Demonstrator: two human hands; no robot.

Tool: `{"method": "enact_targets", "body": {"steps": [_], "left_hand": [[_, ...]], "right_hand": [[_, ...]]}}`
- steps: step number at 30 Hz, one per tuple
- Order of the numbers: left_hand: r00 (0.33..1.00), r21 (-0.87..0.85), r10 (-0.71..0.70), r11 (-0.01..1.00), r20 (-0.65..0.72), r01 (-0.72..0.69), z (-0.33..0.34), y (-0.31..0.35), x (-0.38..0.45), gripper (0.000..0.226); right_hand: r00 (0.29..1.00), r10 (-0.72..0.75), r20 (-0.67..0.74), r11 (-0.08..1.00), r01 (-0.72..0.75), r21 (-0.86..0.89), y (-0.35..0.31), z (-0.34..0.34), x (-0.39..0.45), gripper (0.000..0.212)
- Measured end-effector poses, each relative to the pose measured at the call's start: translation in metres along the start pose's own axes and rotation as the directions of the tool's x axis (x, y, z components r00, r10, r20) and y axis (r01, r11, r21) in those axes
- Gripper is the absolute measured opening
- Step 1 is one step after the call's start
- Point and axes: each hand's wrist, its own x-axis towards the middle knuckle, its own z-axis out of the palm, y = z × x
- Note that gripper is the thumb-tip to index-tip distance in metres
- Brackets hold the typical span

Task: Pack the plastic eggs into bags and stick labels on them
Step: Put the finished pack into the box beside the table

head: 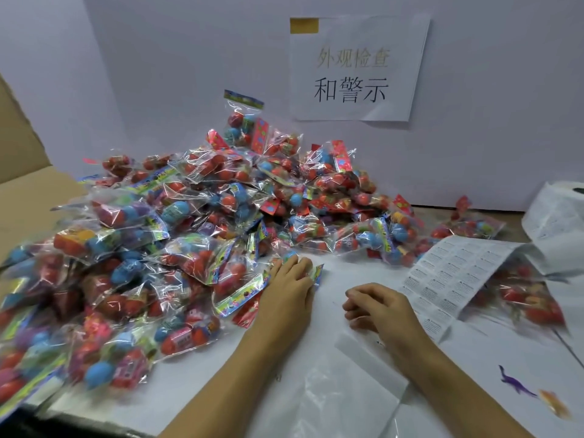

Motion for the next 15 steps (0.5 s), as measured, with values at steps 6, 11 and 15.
{"method": "enact_targets", "body": {"steps": [6, 11, 15], "left_hand": [[0.941, -0.684, -0.314, 0.714, -0.123, 0.149, -0.017, 0.018, -0.002, 0.017], [0.785, -0.943, -0.613, 0.206, 0.085, 0.263, -0.028, 0.019, 0.004, 0.020], [0.747, -0.957, -0.625, -0.002, 0.228, 0.290, -0.033, 0.021, 0.005, 0.028]], "right_hand": [[0.999, 0.036, -0.028, 0.997, -0.034, 0.065, -0.002, -0.001, 0.000, 0.006], [0.999, -0.021, -0.044, 0.999, 0.023, 0.040, -0.004, 0.000, -0.004, 0.005], [0.987, -0.131, -0.096, 0.991, 0.130, -0.012, -0.006, 0.002, -0.008, 0.007]]}}
